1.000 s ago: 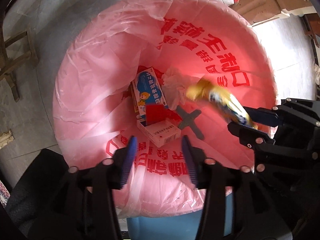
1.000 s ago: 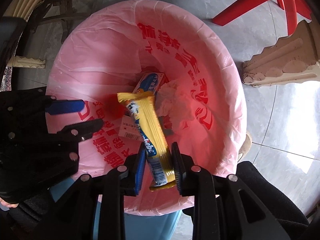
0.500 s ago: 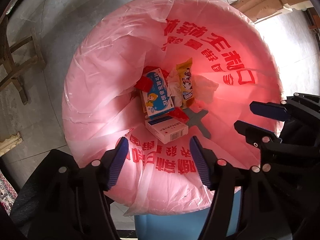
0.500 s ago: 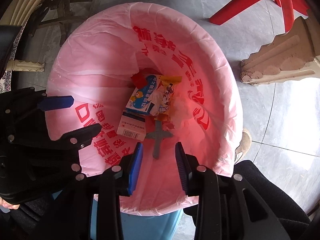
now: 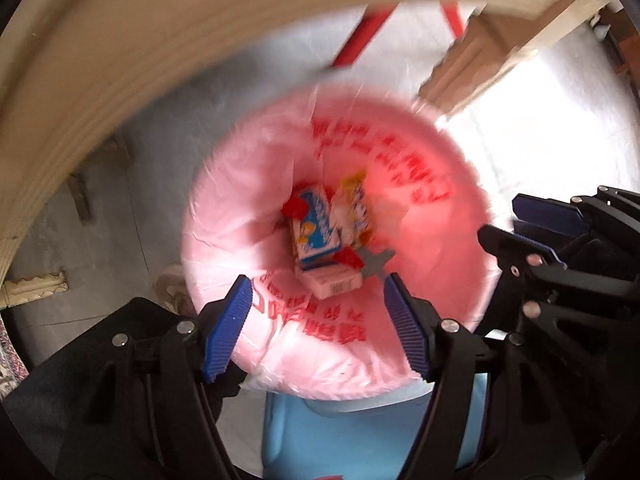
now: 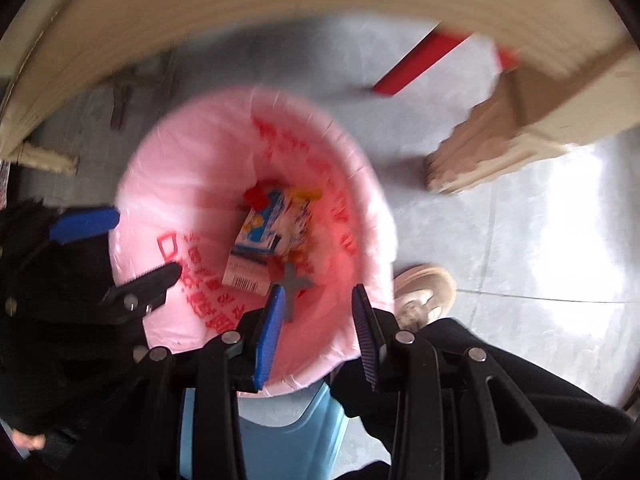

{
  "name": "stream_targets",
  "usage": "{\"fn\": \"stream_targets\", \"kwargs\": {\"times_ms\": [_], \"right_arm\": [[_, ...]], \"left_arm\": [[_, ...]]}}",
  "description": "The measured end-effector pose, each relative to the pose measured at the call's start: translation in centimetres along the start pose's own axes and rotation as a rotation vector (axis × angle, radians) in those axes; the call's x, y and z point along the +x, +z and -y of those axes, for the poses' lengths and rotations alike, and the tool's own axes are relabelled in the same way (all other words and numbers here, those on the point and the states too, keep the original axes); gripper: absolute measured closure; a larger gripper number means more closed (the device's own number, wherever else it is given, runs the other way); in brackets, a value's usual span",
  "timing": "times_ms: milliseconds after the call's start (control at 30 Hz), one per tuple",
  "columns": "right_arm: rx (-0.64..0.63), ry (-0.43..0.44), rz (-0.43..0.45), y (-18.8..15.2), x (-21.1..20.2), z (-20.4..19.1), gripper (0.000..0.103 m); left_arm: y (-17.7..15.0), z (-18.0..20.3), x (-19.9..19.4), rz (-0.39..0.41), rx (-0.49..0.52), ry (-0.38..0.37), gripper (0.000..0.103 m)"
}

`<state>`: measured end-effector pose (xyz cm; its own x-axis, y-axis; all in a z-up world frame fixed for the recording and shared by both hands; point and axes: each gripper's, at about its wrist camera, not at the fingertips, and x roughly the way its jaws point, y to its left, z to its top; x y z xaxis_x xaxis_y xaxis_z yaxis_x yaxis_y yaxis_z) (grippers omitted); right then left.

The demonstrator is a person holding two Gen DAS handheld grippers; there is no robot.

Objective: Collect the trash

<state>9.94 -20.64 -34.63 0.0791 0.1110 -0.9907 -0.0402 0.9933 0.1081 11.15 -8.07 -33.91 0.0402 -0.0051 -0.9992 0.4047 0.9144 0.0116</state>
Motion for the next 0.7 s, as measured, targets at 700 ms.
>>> {"fn": "stream_targets", "kwargs": {"times_ms": [700], "right_arm": [[0.115,-0.150,0.795,-5.8,-28.9,1.5,0.037]], "left_arm": [[-6.6,4.8,-25.4,0.690,-0.150,0.127,0.024]]}}
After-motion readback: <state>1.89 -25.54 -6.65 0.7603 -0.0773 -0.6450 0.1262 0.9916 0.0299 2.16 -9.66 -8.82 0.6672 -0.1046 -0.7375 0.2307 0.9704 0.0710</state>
